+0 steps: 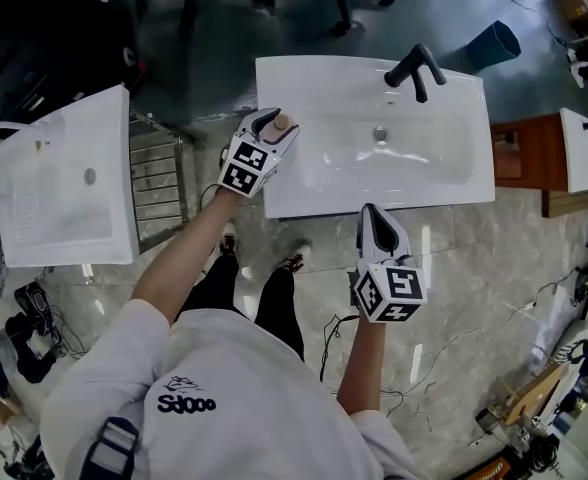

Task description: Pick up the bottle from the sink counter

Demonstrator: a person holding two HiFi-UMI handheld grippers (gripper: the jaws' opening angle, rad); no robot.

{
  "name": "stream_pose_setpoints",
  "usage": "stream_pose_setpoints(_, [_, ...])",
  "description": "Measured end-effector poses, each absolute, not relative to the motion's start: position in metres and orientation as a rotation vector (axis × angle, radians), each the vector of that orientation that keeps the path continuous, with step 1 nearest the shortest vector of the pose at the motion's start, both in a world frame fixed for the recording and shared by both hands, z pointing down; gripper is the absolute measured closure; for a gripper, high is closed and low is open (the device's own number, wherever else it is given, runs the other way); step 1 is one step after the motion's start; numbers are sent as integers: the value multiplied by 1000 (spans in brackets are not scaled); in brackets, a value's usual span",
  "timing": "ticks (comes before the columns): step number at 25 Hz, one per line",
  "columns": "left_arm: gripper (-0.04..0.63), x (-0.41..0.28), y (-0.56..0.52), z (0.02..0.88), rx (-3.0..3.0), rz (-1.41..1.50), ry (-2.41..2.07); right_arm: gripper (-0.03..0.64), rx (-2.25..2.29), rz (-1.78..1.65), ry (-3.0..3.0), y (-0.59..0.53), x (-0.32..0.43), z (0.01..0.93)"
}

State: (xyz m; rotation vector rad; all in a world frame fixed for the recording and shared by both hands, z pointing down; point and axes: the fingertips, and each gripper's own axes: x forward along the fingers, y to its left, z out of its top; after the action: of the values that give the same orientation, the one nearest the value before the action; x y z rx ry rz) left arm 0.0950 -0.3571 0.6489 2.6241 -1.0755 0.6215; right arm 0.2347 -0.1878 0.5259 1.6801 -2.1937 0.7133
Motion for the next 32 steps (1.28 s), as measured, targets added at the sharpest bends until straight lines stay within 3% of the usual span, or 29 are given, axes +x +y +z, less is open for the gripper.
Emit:
stream_pose_setpoints(15, [431, 105, -361, 645, 2662, 656, -1089, 607, 1685, 760, -2156, -180, 244, 539])
stream_pose_setpoints(19, [476, 105, -362, 642, 2676, 658, -1104, 607, 1690, 760, -2154, -180, 245, 536])
stream_pose_setpoints(32, [482, 101, -358, 645, 2646, 679, -1068, 607, 1722, 727, -2147, -175, 248, 526])
